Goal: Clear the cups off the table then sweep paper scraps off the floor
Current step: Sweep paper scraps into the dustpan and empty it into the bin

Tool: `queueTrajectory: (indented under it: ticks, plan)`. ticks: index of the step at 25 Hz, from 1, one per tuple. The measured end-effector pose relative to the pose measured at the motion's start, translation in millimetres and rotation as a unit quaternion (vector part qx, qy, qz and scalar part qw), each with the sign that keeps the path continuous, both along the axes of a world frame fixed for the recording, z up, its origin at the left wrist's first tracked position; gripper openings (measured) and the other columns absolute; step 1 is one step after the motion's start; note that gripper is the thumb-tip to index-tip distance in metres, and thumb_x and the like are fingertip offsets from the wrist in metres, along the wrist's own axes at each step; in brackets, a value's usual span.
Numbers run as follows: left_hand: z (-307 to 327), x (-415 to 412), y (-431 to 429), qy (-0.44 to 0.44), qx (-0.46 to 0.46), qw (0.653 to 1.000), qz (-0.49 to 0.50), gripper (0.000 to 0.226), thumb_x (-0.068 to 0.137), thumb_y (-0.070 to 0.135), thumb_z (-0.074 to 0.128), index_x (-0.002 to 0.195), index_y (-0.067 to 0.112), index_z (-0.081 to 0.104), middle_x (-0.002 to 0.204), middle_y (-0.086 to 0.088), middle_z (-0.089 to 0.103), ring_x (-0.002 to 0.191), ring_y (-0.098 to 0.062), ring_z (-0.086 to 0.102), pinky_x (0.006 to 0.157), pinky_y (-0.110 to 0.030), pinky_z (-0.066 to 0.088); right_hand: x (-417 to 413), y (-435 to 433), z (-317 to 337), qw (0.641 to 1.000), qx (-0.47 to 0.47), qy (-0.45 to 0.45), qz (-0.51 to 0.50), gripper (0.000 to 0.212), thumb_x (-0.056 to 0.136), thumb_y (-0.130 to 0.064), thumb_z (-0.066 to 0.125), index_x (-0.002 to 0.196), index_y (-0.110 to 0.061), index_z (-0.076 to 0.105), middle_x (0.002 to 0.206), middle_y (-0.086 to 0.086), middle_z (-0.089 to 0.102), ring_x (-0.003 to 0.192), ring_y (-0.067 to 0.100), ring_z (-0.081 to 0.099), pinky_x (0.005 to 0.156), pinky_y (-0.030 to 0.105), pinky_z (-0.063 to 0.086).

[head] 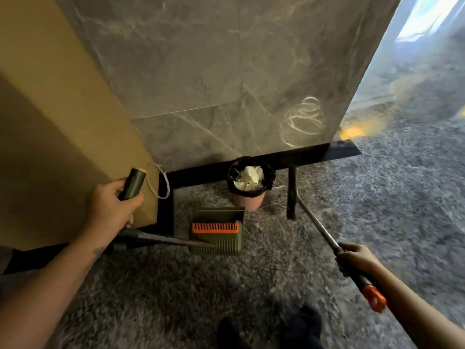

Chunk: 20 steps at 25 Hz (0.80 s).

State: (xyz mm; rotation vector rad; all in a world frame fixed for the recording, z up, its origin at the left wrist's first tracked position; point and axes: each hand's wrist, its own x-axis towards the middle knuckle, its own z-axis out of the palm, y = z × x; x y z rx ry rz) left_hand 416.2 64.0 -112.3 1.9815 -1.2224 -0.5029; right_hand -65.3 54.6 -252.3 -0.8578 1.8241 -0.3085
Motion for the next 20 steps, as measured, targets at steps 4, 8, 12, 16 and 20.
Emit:
queueTrajectory:
  ticks: [4, 8, 12, 16, 20]
  plan:
    - [-46.8, -3.9, 3.1, -0.007, 0.049, 0.997, -0.063, 0.018, 0.084, 0.002, 0.066, 0.099, 0.012, 0.064, 0.041, -0.004, 0.046, 0.028, -0.011, 0.042, 0.033, -0.023, 0.034, 39.6, 10.1, -12.6, 0.998, 0.057, 0.03, 0.029, 0.024, 0.083, 0.016, 0.049, 0.105, 0.017, 0.058, 0.051, 0.013, 0.051, 0.026, 0.017, 0.047, 0.029, 0.019, 0.04]
    - [-94.6, -8.3, -5.2, -0.026, 0.108, 0.989, -0.097, 0.01, 0.082, 0.002, 0.067, 0.089, -0.005, 0.065, 0.046, -0.004, 0.047, 0.043, -0.02, 0.046, 0.047, -0.031, 0.037, 71.9, 2.6, 3.3, 0.99, 0.094, 0.055, 0.088, 0.011, 0.08, 0.013, 0.052, 0.082, 0.008, 0.061, 0.048, 0.012, 0.052, 0.029, 0.016, 0.05, 0.032, 0.02, 0.042]
    - [-125.9, -6.7, -12.1, -0.044, 0.133, 0.983, -0.121, 0.024, 0.081, 0.004, 0.069, 0.103, -0.004, 0.067, 0.07, -0.021, 0.063, 0.064, -0.035, 0.058, 0.061, -0.043, 0.048, 92.9, -6.3, 27.1, 0.968, 0.121, 0.106, 0.191, 0.015, 0.077, 0.005, 0.055, 0.089, 0.005, 0.065, 0.061, 0.011, 0.056, 0.041, 0.016, 0.052, 0.039, 0.021, 0.044]
    - [-139.0, 3.2, -29.8, -0.035, 0.12, 0.983, -0.136, 0.021, 0.08, 0.005, 0.07, 0.1, -0.003, 0.068, 0.071, -0.017, 0.064, 0.061, -0.025, 0.056, 0.057, -0.036, 0.043, 120.7, -23.7, 34.2, 0.956, 0.126, 0.127, 0.232, 0.036, 0.077, 0.002, 0.058, 0.113, 0.005, 0.061, 0.063, 0.009, 0.06, 0.043, 0.015, 0.054, 0.04, 0.022, 0.046]
    - [-146.9, 14.9, -49.5, -0.038, 0.116, 0.983, -0.14, 0.022, 0.081, 0.008, 0.07, 0.102, -0.001, 0.068, 0.077, -0.017, 0.066, 0.069, -0.028, 0.061, 0.06, -0.038, 0.046, 157.6, -43.4, 23.4, 0.948, 0.118, 0.132, 0.264, 0.038, 0.077, 0.0, 0.062, 0.114, 0.005, 0.059, 0.075, 0.011, 0.062, 0.047, 0.015, 0.057, 0.041, 0.023, 0.049]
